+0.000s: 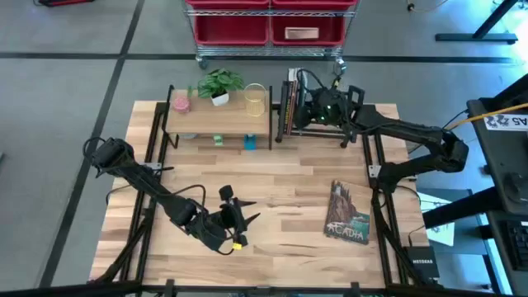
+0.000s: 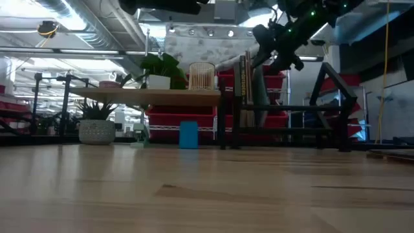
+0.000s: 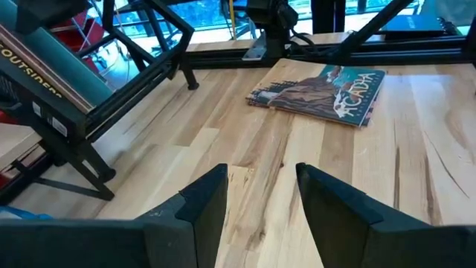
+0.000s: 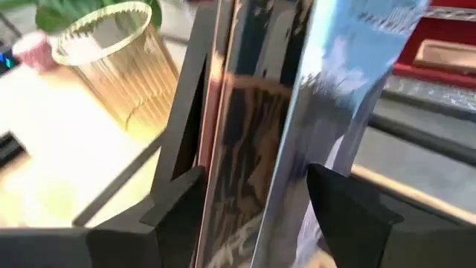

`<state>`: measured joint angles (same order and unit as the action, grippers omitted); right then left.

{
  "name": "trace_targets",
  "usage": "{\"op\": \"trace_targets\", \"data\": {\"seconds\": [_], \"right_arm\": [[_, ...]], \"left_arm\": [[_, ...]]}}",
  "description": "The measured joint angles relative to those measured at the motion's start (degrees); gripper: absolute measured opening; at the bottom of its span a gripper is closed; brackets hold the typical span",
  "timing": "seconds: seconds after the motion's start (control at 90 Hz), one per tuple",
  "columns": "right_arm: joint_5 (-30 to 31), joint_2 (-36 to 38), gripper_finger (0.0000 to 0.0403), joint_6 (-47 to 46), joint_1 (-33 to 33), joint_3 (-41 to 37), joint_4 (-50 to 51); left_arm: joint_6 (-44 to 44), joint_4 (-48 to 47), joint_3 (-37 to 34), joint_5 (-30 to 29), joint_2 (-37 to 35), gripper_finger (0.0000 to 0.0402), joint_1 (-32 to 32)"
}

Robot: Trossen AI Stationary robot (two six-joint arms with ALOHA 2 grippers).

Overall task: Stock shelves
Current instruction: Put the light blue book on the bookshelf

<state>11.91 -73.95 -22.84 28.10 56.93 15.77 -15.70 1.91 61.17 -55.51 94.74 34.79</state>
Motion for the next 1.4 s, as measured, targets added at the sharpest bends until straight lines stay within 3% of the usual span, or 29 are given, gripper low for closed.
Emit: {"op": "trace_targets", "data": {"seconds": [0.567,0.644,0.722,0.8,1.011,1.167,1.4], "right_arm": [[-9.9,0.0,0.0221,11.4,0.0,11.5,27.7],[-7.4,0.2,0.0221,11.4,0.0,11.5,30.9],[0.8,0.3,0.022,10.6,0.0,11.0,32.5],[6.5,0.3,0.022,9.3,0.4,8.5,29.8],[6.6,-1.0,0.022,7.2,6.1,-1.7,11.0],[3.8,-3.6,0.022,5.7,9.0,-6.6,-1.8],[-0.6,-10.3,0.022,6.2,9.9,-7.3,-10.9]], "left_arm": [[-0.4,0.0,0.0,0.0,0.0,0.0153,0.0],[-0.4,0.0,0.0,0.0,0.0,0.0153,0.0],[-0.4,0.0,0.0,0.0,0.0,0.0153,0.0],[-0.4,0.0,0.0,0.0,0.0,0.0153,0.0],[-0.8,0.0,0.0,0.0,0.0,0.0153,0.0],[-0.8,0.0,0.0,0.0,0.0,0.0153,0.0],[-0.8,0.0,0.0,0.0,0.0,0.0153,-0.3]]}}
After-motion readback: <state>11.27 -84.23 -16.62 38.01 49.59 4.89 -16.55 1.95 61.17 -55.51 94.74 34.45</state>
